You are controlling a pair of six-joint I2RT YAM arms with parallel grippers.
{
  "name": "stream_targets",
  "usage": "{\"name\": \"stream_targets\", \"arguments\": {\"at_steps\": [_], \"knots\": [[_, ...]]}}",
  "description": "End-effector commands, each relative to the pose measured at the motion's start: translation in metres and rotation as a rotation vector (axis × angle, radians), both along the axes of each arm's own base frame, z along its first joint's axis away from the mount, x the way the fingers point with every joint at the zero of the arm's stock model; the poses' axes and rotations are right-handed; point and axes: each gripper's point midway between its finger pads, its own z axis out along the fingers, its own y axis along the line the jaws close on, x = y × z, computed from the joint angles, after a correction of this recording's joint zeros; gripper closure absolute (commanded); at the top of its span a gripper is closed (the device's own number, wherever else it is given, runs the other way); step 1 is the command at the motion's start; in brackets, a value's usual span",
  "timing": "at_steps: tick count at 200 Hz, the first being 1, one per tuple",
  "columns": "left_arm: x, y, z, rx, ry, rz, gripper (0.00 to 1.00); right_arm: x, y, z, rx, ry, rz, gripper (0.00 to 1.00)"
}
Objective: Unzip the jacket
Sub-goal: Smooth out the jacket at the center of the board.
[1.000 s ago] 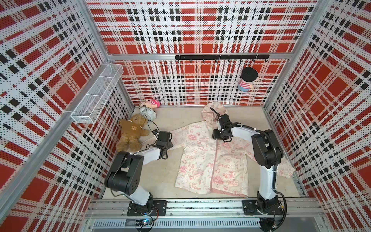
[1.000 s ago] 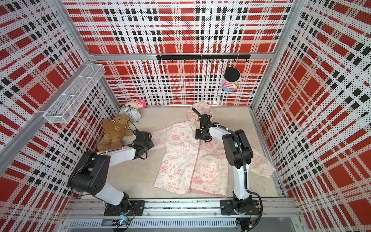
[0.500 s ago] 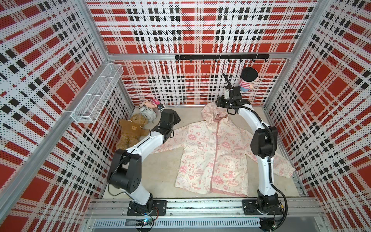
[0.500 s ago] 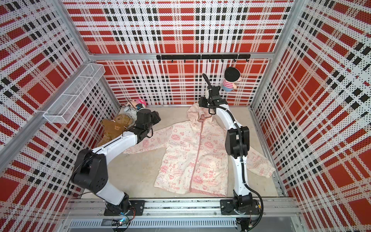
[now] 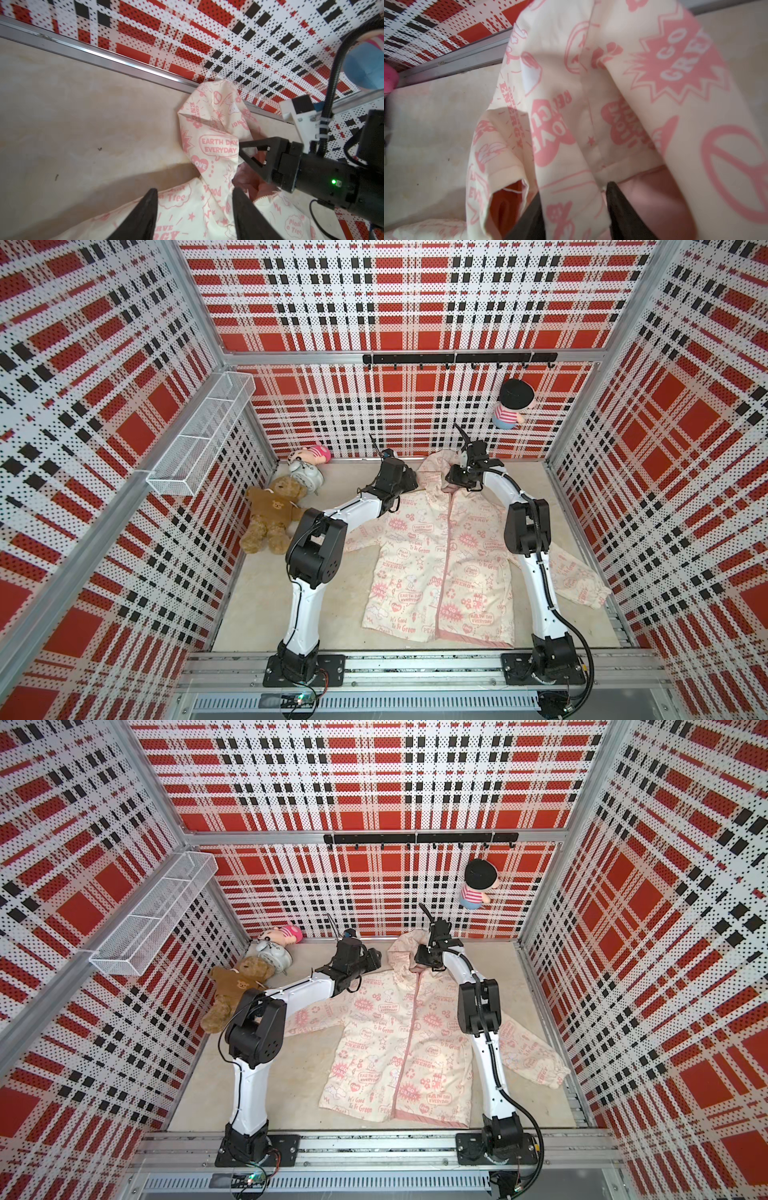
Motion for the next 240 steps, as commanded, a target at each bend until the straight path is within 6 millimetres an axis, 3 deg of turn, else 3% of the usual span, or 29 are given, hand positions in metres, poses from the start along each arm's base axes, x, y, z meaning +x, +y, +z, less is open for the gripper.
{"name": "stream_targets", "arguments": {"at_steps": [1,25,44,79,91,102,111,139,168,192,213,240], "knots": [[0.011,0.012,-0.033,-0.078,0.075,0.041,0.5,-0.012,-0.034,-0.027,-0.115,0.088,-0.099,0.73],[0.011,0.02,-0.055,-0.078,0.106,0.075,0.57,-0.018,-0.052,-0.023,-0.118,0.063,-0.162,0.81],[0.01,0.02,-0.06,-0.057,0.103,0.079,0.6,-0.015,-0.046,-0.002,-0.024,-0.032,-0.144,0.84],[0.008,0.019,-0.047,-0.034,0.061,0.083,0.6,-0.008,-0.017,0.031,0.115,-0.144,-0.024,0.82],[0.007,0.018,-0.041,-0.029,0.042,0.081,0.59,-0.006,-0.008,0.034,0.142,-0.138,0.026,0.75],[0.007,0.02,-0.035,-0.027,0.026,0.086,0.56,-0.006,0.002,0.03,0.158,-0.112,0.08,0.55],[0.008,0.019,-0.029,-0.033,0.009,0.084,0.52,-0.007,0.01,0.03,0.169,-0.093,0.123,0.45],[0.015,0.006,0.0,-0.076,-0.057,0.056,0.48,-0.016,0.024,0.045,0.247,-0.103,0.172,0.38],[0.019,-0.03,0.033,-0.098,-0.133,-0.049,0.46,-0.017,0.007,0.074,0.184,-0.173,0.09,0.37],[0.015,-0.054,0.05,-0.021,-0.214,-0.141,0.39,-0.021,-0.027,0.085,0.011,-0.183,-0.019,0.39],[0.012,-0.066,0.052,0.079,-0.287,-0.202,0.33,-0.029,-0.055,0.097,-0.11,-0.203,-0.104,0.38],[0.019,-0.073,0.045,0.187,-0.339,-0.265,0.32,-0.039,-0.073,0.112,-0.098,-0.243,-0.159,0.4]]}}
